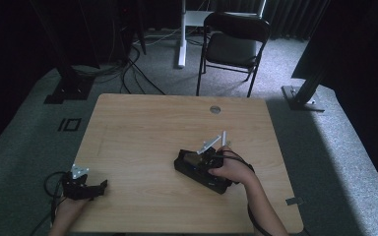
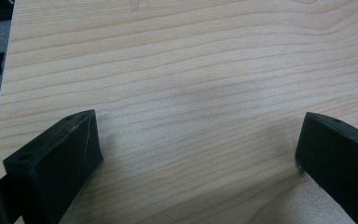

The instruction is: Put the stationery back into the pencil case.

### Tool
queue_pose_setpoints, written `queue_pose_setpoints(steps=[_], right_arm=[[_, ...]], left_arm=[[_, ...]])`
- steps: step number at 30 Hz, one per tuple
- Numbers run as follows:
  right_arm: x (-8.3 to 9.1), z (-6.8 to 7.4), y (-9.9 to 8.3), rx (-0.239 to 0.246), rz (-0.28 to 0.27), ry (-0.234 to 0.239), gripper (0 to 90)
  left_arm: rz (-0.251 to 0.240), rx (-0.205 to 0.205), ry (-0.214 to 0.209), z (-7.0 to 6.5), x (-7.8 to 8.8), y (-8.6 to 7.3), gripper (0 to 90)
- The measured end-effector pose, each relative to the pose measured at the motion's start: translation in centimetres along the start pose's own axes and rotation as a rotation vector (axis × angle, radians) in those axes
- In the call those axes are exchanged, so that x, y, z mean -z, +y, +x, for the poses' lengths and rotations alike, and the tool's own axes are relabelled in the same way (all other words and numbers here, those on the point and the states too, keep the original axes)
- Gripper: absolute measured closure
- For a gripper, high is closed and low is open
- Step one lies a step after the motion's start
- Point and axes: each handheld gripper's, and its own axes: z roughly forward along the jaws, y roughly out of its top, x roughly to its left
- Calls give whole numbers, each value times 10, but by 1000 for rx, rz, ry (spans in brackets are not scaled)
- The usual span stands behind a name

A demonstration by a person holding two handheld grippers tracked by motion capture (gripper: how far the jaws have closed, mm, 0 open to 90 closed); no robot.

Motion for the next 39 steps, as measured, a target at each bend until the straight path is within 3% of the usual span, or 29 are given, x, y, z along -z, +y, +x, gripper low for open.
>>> queue_pose_setpoints(steps=[11,22,29,39], right_arm=[[18,1,0,3,-69,-5,756],[39,0,2,3,-178,2,750],[55,-11,-3,-43,-283,-38,756],[62,-25,-14,-126,-345,-114,750]], left_arm=[[0,0,0,0,0,0,3],[0,0,0,0,0,0,3],[0,0,0,0,0,0,3],[0,0,0,0,0,0,3]])
